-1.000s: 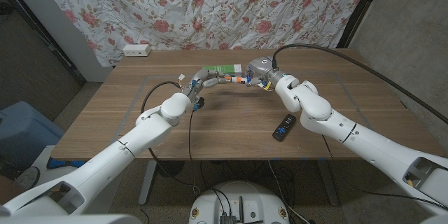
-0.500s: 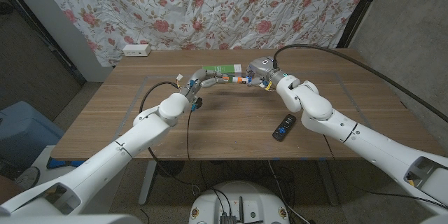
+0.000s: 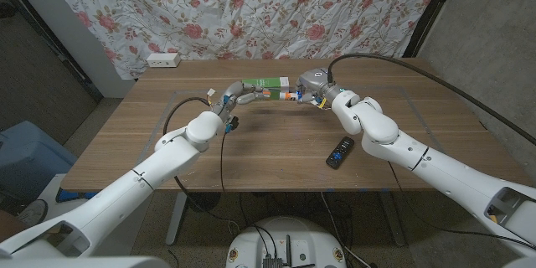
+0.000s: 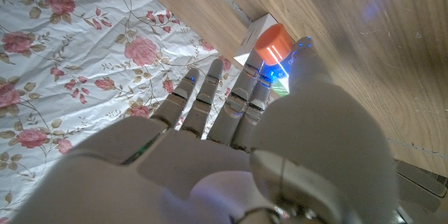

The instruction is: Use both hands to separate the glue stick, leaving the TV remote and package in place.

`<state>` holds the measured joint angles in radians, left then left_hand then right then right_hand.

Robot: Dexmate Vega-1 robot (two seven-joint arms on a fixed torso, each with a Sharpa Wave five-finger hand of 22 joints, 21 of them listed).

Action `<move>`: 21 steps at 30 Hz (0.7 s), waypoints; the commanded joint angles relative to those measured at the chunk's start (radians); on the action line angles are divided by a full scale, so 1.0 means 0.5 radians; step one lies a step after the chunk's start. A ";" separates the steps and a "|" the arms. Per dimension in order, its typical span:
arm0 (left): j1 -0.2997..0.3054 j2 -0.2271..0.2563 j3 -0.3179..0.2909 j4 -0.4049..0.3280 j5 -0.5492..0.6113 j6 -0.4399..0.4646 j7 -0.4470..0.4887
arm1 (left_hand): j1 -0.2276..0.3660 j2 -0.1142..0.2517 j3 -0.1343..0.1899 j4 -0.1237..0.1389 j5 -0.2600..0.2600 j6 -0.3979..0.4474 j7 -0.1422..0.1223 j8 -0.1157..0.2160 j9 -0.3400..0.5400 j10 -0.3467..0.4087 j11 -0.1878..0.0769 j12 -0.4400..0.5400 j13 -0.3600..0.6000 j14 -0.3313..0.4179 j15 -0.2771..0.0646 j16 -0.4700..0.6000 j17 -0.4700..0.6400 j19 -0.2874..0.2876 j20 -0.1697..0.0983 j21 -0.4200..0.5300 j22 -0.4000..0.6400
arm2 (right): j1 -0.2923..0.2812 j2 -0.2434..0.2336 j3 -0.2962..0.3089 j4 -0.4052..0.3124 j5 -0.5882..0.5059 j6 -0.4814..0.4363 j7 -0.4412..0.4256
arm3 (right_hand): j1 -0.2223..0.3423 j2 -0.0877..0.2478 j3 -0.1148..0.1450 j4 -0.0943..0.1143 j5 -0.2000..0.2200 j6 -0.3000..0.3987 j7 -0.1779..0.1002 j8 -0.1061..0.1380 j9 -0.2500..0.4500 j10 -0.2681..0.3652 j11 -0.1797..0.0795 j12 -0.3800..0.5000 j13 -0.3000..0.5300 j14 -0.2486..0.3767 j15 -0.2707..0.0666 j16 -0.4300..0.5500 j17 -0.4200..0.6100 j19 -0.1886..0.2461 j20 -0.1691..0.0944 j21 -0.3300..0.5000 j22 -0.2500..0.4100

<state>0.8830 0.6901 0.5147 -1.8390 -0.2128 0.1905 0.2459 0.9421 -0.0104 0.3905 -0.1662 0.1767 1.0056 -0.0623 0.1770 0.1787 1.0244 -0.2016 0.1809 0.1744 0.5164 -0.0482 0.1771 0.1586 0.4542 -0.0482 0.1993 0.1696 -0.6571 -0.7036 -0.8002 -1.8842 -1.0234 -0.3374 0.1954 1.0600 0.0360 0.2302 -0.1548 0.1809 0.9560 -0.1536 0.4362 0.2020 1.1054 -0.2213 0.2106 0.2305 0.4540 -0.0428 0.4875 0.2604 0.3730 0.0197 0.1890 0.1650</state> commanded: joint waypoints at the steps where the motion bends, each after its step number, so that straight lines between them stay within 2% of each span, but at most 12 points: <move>1: 0.001 0.073 0.000 -0.049 0.089 0.046 0.009 | 0.008 0.020 -0.009 0.000 0.012 -0.004 0.004 0.014 0.012 -0.021 -0.017 -0.003 0.010 -0.011 -0.129 0.000 0.006 -0.005 -0.025 -0.005 0.012 | 0.007 -0.017 0.010 0.010 -0.002 -0.011 0.037 | 0.064 0.065 0.001 0.003 0.015 0.183 -0.147 0.012 0.012 -0.001 0.002 0.004 0.004 0.019 -0.239 0.006 -0.001 0.015 -0.005 0.001 0.004; 21: -0.043 0.205 0.055 -0.172 0.370 0.285 -0.007 | 0.011 0.025 -0.013 -0.001 0.013 -0.012 -0.007 0.013 0.011 -0.032 -0.022 -0.003 0.010 -0.021 -0.132 -0.001 0.006 -0.013 -0.031 -0.007 0.012 | 0.024 -0.033 0.027 0.049 0.091 -0.008 0.093 | 0.060 0.066 -0.002 0.004 0.016 0.183 -0.147 0.011 0.013 -0.007 0.002 0.002 0.003 0.020 -0.242 0.000 -0.004 0.016 -0.005 0.000 0.004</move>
<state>0.8726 0.7608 0.5309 -1.8948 -0.0992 0.2669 0.2494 0.9467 -0.0061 0.3905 -0.1663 0.1766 1.0017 -0.0663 0.1779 0.1795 1.0172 -0.2018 0.1808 0.1742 0.5089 -0.0482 0.1771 0.1587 0.4505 -0.0446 0.1951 0.1696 -0.6507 -0.7147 -0.7912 -1.8725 -1.0040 -0.3438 0.2287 1.0600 0.0360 0.2289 -0.1561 0.1815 0.9561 -0.1535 0.4372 0.2022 1.1054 -0.2213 0.2078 0.2290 0.4540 -0.0429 0.4875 0.2551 0.3730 0.0197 0.1890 0.1650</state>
